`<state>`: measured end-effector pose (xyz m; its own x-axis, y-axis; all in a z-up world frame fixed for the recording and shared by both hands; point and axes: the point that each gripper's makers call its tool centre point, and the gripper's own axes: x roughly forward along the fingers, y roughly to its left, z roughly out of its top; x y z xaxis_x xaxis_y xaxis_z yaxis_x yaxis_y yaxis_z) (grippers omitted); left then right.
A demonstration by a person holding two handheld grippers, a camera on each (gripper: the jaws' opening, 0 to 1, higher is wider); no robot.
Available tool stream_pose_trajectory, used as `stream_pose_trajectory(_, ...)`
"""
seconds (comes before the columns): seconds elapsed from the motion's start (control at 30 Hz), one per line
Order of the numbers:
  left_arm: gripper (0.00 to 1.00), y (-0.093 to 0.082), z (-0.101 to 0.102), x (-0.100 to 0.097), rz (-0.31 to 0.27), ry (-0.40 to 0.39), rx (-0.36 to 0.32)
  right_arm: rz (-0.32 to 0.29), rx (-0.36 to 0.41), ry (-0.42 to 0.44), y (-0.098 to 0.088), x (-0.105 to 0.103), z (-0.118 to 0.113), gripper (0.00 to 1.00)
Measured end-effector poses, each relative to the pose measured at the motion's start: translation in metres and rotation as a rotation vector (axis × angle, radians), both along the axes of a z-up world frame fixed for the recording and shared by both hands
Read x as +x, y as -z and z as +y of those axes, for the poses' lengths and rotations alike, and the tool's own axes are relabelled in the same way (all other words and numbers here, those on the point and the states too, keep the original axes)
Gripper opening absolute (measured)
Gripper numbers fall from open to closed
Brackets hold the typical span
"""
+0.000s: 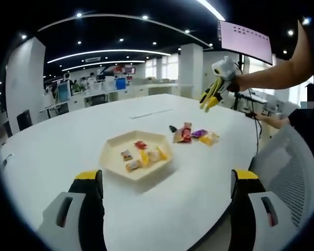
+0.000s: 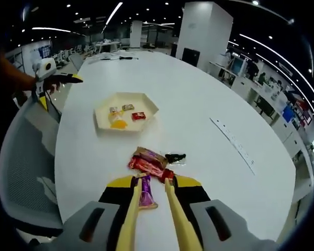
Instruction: Place the target food into the container with the food tongs after gripping and lifting it, then release it inside without dropping or visibly crushing the food.
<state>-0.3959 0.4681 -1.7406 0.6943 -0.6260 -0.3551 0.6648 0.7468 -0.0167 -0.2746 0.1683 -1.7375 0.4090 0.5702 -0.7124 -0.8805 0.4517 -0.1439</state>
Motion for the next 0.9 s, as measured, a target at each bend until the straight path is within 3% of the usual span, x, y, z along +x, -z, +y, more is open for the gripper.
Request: stream_pose_trajectory(0.9,0.98,0.003,0.002,0.0,0.012,-0.01,0.011,0.059,-0.029,-0.01,0.061,0.003,0.008,0.27)
